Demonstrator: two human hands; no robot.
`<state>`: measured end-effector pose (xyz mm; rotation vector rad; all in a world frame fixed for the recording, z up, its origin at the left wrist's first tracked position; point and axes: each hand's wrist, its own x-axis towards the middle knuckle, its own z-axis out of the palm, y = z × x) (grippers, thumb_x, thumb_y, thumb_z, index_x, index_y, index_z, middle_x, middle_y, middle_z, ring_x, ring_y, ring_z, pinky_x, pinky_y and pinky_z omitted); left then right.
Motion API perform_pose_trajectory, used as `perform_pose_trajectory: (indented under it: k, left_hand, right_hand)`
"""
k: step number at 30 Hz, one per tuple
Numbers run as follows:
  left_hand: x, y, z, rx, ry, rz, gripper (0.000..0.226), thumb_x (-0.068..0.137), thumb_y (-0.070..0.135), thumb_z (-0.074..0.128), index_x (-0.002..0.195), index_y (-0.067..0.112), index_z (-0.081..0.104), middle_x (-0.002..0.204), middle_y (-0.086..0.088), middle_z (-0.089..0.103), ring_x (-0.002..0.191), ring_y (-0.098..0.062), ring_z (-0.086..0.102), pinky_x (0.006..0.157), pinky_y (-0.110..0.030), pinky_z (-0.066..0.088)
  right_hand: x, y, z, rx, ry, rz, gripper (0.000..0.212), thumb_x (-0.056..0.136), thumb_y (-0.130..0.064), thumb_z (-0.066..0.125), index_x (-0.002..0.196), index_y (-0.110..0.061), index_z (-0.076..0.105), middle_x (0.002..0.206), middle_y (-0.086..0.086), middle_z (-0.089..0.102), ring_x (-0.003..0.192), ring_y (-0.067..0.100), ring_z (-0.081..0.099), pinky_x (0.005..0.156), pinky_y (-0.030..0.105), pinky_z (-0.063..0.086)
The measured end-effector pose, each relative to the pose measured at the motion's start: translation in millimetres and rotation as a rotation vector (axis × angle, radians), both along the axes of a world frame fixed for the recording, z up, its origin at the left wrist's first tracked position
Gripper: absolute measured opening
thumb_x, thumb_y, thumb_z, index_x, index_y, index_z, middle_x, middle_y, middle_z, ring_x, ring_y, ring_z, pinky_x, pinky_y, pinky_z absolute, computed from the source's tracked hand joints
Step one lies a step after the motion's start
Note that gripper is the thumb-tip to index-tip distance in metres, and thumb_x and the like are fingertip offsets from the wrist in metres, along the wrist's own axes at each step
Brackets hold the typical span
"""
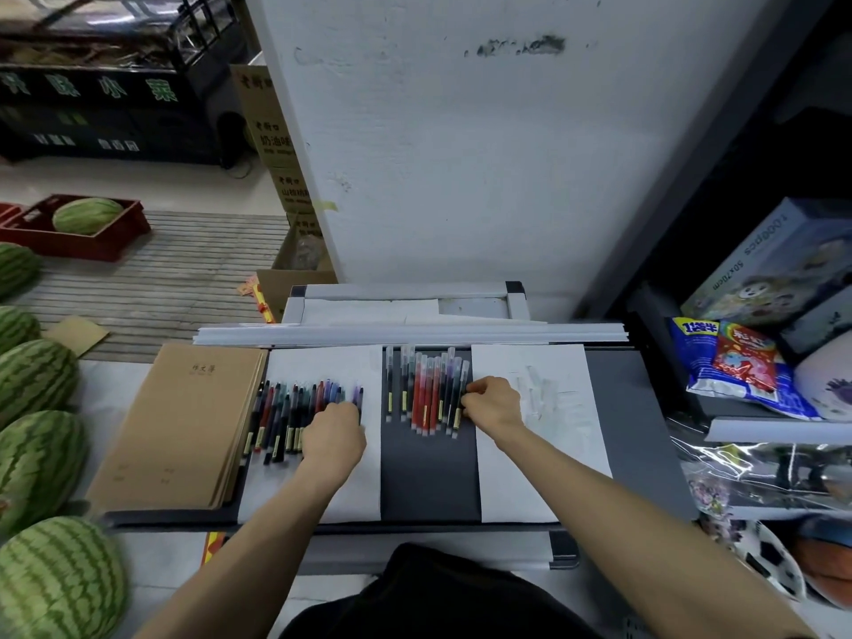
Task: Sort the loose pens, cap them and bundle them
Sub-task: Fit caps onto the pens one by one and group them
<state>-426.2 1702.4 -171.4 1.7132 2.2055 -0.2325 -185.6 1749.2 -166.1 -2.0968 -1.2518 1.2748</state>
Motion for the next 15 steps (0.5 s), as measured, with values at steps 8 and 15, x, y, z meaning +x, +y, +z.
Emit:
perform_pose_trajectory:
  k: [8, 15]
  left_hand:
    - [1.3, 1.2, -0.8, 0.022, 0.010, -0.013, 0.009, 0.093, 0.019, 0.058, 0.089, 0.013, 0.055, 0.087, -0.004, 0.055, 0.076, -0.027, 0.058, 0.061, -0.032, 0.043]
    - [0.2, 3.9, -0.7, 0.011, 0.048, -0.067, 0.004, 0.087, 0.015, 0.058, 0.089, 0.012, 0.057, 0.075, 0.001, 0.046, 0.070, -0.025, 0.054, 0.057, -0.030, 0.042]
  right_hand:
    - [60.4, -23.2, 1.2, 0.230, -0.458, 0.308, 0.029, 0.096, -0.014, 0.058, 0.124, -0.013, 0.065, 0.124, 0.003, 0.065, 0.111, 0.024, 0.065, 0.092, 0.036, 0.055]
    - [95.5, -38.0, -6.0, 0.134, -0.820, 0.666, 0.038, 0.102, -0.026, 0.054, 0.137, -0.015, 0.049, 0.128, 0.004, 0.057, 0.118, 0.023, 0.057, 0.090, 0.032, 0.050]
